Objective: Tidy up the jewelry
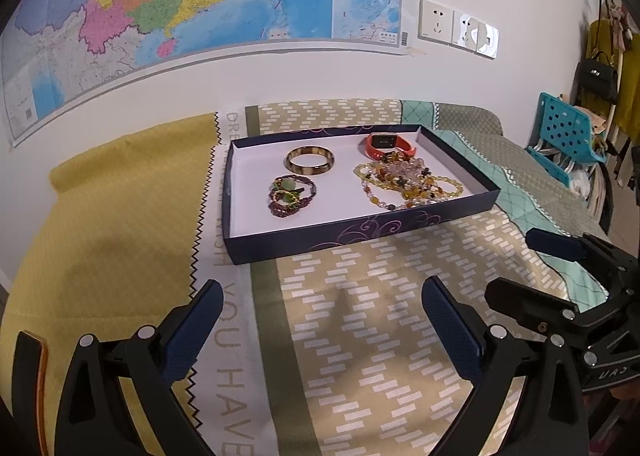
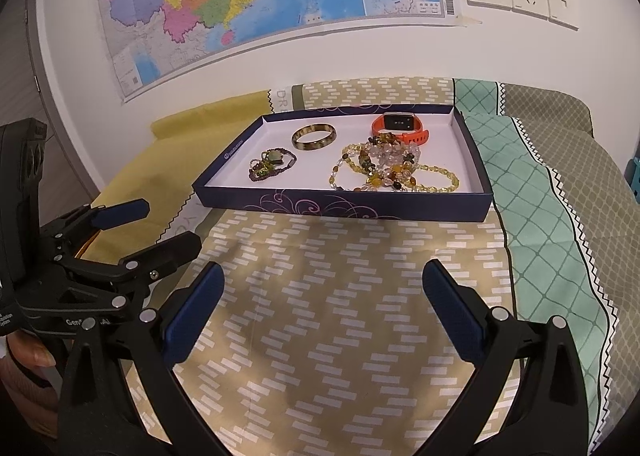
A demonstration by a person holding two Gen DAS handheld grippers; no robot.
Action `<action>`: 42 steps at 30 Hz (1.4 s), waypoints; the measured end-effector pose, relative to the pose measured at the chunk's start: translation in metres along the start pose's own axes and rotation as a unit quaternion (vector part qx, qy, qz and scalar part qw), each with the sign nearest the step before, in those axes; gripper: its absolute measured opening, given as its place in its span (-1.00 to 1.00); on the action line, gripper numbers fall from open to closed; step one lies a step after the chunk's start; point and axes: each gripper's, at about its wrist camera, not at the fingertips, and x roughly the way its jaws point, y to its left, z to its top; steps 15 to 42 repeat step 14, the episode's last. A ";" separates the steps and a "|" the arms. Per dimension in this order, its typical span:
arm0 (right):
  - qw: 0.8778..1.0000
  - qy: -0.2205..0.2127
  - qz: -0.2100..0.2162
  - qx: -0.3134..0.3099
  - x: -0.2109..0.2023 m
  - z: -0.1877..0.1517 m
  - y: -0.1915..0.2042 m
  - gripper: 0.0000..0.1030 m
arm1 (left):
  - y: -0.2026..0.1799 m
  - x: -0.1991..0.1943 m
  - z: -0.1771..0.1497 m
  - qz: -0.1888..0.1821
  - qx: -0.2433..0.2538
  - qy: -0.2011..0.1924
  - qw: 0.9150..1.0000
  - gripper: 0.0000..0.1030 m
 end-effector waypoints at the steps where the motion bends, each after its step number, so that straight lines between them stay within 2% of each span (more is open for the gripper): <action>1: 1.000 0.000 -0.001 0.000 0.000 0.000 0.000 0.90 | -0.001 0.000 0.000 -0.002 0.001 -0.001 1.000 0.86; 9: 1.000 0.002 -0.004 -0.004 -0.002 -0.002 0.000 0.90 | -0.002 0.002 -0.003 -0.001 -0.007 0.010 1.000 0.86; 14: 0.999 0.012 -0.031 -0.019 -0.004 0.000 -0.016 0.90 | 0.004 0.008 -0.005 -0.003 -0.011 0.023 1.000 0.87; 42: 0.999 0.012 -0.031 -0.019 -0.004 0.000 -0.016 0.90 | 0.004 0.008 -0.005 -0.003 -0.011 0.023 1.000 0.87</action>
